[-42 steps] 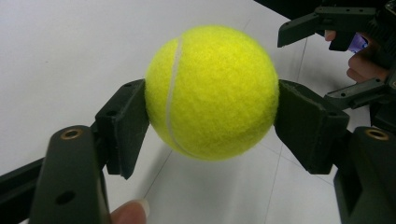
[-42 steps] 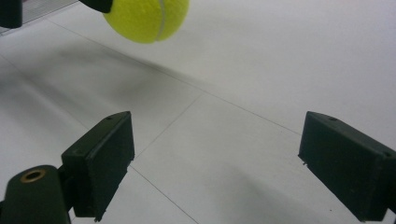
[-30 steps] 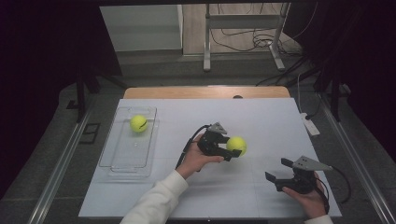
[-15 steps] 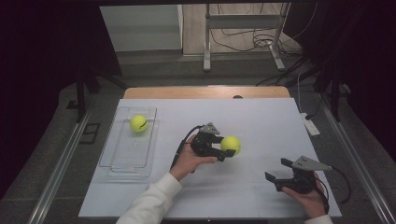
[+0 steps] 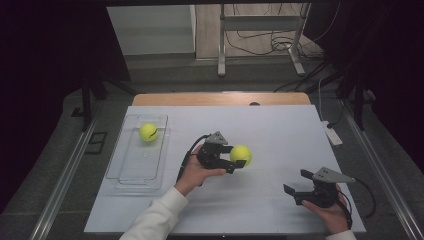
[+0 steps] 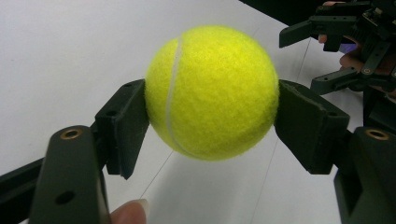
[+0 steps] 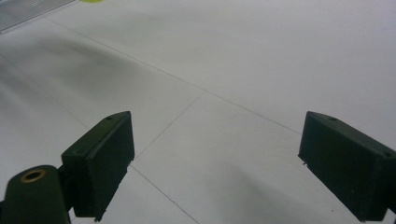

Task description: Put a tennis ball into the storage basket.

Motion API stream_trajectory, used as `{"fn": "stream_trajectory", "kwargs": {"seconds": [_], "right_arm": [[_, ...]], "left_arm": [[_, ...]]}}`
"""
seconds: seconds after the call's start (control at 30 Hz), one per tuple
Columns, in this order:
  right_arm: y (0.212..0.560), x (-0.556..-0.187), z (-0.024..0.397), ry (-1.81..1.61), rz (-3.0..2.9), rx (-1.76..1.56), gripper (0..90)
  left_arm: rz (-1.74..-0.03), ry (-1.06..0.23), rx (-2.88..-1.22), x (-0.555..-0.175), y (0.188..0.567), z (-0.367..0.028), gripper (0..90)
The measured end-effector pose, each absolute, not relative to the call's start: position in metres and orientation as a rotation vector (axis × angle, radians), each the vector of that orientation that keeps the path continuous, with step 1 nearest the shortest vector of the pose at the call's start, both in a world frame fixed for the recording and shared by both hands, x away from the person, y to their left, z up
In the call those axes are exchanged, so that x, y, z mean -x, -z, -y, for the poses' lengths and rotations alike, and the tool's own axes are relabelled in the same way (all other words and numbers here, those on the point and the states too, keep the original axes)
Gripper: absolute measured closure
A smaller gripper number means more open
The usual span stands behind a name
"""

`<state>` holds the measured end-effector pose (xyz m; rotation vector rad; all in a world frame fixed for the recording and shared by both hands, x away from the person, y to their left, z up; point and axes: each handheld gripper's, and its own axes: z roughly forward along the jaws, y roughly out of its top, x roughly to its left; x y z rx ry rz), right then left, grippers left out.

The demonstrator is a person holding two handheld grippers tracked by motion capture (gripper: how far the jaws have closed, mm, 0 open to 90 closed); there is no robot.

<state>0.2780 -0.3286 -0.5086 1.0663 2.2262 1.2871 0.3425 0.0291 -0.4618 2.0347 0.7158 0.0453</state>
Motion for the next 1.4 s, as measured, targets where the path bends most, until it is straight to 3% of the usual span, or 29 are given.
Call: {"fn": "stream_trajectory", "kwargs": {"seconds": [1.4], "right_arm": [[0.508, -0.277, 0.329, -1.29, -2.223, -1.065, 10.7]], "left_arm": [[-0.763, -0.132, -1.968, -0.339, 0.447, -0.07, 29.2]]}}
